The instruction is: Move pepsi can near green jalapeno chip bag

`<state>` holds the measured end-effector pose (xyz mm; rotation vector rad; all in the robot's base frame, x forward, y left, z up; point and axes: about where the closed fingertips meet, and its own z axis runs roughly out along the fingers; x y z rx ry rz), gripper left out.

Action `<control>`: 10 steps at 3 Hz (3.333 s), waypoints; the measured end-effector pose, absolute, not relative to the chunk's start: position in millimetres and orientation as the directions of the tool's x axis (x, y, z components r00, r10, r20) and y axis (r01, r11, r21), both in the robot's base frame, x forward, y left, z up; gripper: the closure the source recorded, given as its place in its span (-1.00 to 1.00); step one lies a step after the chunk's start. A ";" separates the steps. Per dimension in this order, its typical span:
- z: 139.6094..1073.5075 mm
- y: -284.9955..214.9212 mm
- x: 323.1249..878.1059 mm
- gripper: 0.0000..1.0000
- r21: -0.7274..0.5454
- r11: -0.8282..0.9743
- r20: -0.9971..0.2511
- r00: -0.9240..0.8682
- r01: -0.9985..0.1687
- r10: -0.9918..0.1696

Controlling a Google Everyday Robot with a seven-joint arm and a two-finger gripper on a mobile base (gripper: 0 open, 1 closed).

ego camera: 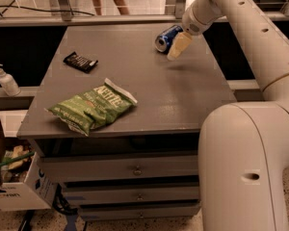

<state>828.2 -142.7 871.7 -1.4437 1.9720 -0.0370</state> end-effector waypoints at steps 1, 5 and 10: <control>867.0 -143.2 832.2 -1.00 -0.407 0.405 -0.532 -0.147 -0.819 -0.834; 870.9 -169.1 861.3 -1.00 -0.248 0.696 -0.780 -0.287 -0.674 -0.556; 844.9 -126.6 853.7 -1.00 -0.041 0.758 -0.911 -0.288 -0.651 -0.296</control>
Offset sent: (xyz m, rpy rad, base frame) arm 0.0117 -0.0126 0.0078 0.1033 -0.1409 -0.0960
